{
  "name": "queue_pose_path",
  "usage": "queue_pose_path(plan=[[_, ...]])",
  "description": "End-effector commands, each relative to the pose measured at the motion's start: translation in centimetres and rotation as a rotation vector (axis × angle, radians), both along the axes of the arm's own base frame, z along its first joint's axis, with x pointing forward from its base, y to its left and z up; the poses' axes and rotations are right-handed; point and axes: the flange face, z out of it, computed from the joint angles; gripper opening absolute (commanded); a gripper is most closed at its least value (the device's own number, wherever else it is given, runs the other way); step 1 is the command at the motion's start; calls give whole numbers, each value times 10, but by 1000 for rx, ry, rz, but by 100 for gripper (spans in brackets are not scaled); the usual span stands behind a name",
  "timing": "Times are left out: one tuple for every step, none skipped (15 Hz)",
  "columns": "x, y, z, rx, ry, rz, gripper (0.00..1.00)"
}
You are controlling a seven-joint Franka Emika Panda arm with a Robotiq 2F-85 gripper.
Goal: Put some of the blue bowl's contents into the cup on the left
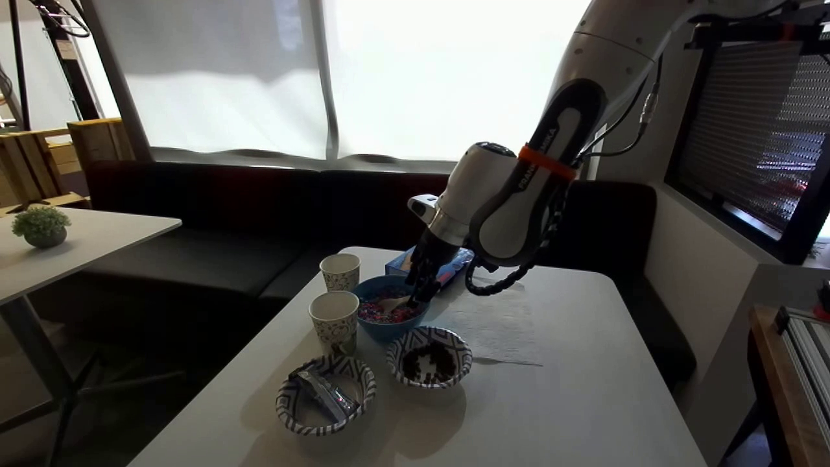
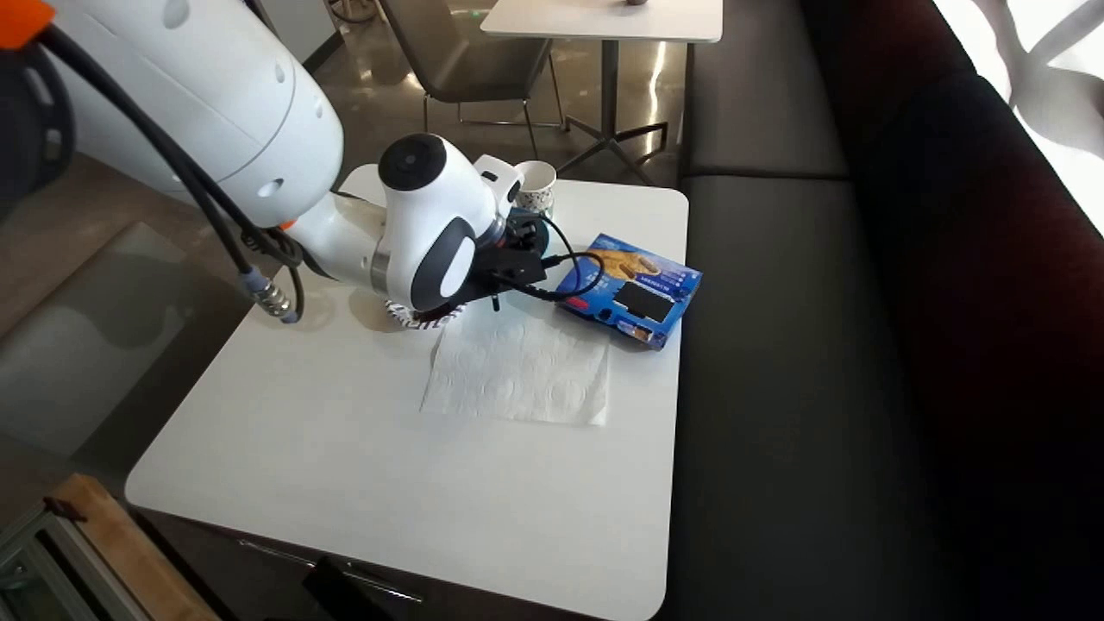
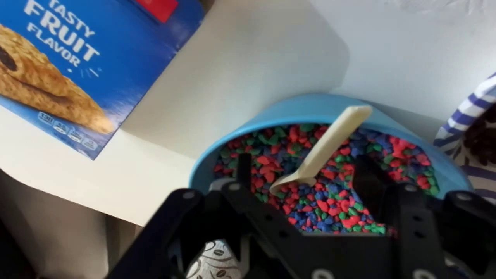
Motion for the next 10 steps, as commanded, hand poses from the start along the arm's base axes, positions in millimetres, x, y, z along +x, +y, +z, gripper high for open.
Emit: queue_pose_path(plan=[[3, 12, -7, 6, 4, 1, 69], [3, 14, -6, 5, 3, -1, 68], [2, 17, -3, 6, 3, -2, 66], [1, 19, -1, 4, 3, -6, 65], [0, 19, 0, 2, 15, -20, 66], [-1, 19, 0, 1, 22, -33, 66], [-1, 18, 0, -4, 24, -47, 69], [-1, 18, -1, -3, 24, -49, 66], [-1, 15, -1, -10, 20, -59, 64], [0, 12, 0, -19, 14, -68, 70]])
